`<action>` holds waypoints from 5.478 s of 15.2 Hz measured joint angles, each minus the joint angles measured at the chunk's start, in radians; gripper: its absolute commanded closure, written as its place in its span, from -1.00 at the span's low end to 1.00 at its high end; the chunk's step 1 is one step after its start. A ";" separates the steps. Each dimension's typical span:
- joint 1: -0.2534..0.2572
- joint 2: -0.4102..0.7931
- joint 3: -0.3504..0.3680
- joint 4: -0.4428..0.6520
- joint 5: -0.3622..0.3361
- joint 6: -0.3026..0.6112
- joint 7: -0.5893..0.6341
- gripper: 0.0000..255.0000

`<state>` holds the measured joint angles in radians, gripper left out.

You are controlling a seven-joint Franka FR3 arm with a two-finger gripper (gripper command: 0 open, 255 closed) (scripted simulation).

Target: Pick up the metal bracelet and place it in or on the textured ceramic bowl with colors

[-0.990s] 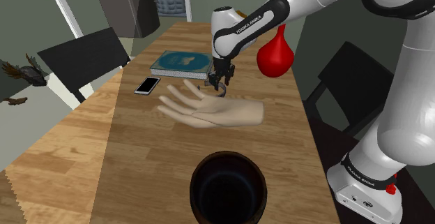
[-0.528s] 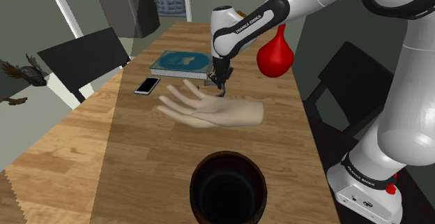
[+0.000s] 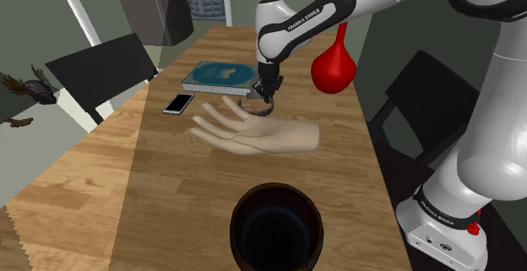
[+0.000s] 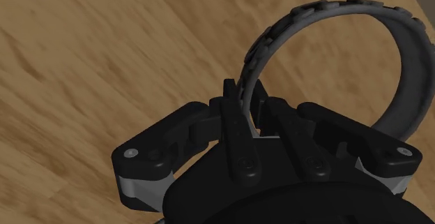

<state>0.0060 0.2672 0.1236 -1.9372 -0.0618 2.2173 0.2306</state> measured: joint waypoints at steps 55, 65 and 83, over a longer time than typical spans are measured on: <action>0.051 0.220 0.000 0.378 -0.048 -0.196 0.062 1.00; 0.052 0.180 0.004 0.451 -0.040 -0.309 0.055 1.00; 0.061 0.174 0.007 0.687 -0.035 -0.550 0.043 1.00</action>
<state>0.0675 0.4408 0.1310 -1.2505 -0.0967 1.6674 0.2738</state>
